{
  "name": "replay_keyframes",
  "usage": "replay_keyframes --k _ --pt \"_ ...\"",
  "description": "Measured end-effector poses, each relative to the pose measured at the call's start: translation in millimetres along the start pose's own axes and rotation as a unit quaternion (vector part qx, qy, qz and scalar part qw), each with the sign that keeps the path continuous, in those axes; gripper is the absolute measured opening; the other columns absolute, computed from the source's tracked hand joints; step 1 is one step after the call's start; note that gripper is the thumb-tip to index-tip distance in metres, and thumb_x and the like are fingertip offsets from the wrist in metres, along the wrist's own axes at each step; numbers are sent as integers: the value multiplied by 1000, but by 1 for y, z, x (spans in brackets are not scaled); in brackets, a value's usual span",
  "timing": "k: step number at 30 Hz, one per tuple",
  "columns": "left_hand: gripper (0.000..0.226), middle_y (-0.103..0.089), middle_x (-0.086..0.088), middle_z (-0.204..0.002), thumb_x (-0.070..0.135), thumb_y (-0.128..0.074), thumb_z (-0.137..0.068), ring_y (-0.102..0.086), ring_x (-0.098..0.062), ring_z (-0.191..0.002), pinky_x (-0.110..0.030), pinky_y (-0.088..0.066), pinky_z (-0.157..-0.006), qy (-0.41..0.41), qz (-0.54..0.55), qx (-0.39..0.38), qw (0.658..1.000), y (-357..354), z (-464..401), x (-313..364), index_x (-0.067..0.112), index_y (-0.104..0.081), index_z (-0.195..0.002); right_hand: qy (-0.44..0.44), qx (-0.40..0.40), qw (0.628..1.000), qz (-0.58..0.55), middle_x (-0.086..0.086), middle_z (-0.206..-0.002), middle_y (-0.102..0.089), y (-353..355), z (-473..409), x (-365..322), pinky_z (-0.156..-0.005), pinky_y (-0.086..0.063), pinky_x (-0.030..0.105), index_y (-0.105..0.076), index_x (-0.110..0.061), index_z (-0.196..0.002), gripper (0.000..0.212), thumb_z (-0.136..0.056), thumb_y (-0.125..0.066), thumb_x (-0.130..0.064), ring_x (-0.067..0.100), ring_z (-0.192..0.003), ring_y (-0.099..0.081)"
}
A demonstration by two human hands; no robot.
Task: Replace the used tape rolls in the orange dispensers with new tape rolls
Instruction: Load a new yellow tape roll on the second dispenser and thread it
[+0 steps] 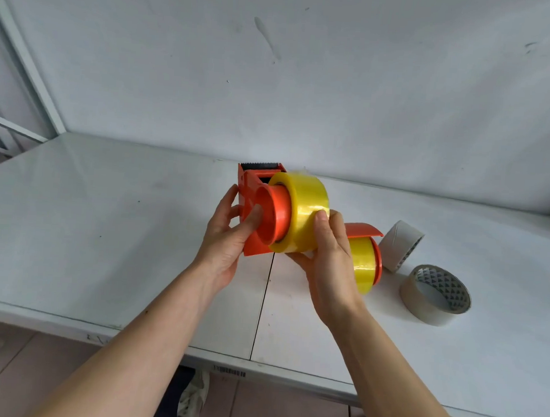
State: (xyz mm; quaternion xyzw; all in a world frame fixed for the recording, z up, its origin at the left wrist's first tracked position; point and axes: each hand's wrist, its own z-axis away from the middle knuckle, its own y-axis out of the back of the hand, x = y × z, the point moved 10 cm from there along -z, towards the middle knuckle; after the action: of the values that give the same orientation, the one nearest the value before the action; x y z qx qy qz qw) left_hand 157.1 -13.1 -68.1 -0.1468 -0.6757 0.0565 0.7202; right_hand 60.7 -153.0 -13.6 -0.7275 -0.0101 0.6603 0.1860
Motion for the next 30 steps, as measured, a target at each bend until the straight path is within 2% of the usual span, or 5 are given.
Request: replay_keyframes --k 8,14,18,22,30 --pt "83 -59 3 -130 42 -83 -65 -59 -24 -120 -56 -51 -96 -15 -34 -10 999 -3 4 4 40 -46 -139 34 3 994 105 -6 -95 -65 5 0 -21 -72 -63 46 -63 -34 -96 25 -102 -39 -42 11 -87 -68" --pt "87 -59 6 -126 43 -85 -63 -60 -21 -116 -55 -52 -94 -22 -52 -9 998 -4 8 7 39 -45 -140 -13 -37 992 121 14 -107 -64 7 -5 -13 -74 -62 47 -62 -31 -107 31 -100 -32 -25 36 -97 -66" --pt "85 -60 7 -125 48 -82 -61 -61 -19 -115 -55 -54 -92 -32 -62 -12 997 -4 9 11 41 -46 -138 -32 -69 992 102 5 -123 -62 7 -6 -11 -72 -62 43 -55 -35 -128 29 -102 -41 -33 31 -105 -67" --pt "78 -59 9 -121 38 -75 -69 -65 -2 -99 -46 -57 -88 -55 -83 -30 995 -12 13 16 37 -44 -140 -45 -60 989 127 -1 -121 -66 10 -6 -8 -83 -60 46 -58 -36 -124 37 -98 -40 -54 24 -109 -66" --pt "60 -59 4 -120 17 -72 -85 -65 -22 -103 -36 -61 -65 -69 -96 -21 993 -20 18 10 34 -47 -137 -152 -65 984 -64 11 -121 -71 -9 5 17 -102 -48 49 -64 -19 -125 50 -96 -42 -54 27 -113 -67"
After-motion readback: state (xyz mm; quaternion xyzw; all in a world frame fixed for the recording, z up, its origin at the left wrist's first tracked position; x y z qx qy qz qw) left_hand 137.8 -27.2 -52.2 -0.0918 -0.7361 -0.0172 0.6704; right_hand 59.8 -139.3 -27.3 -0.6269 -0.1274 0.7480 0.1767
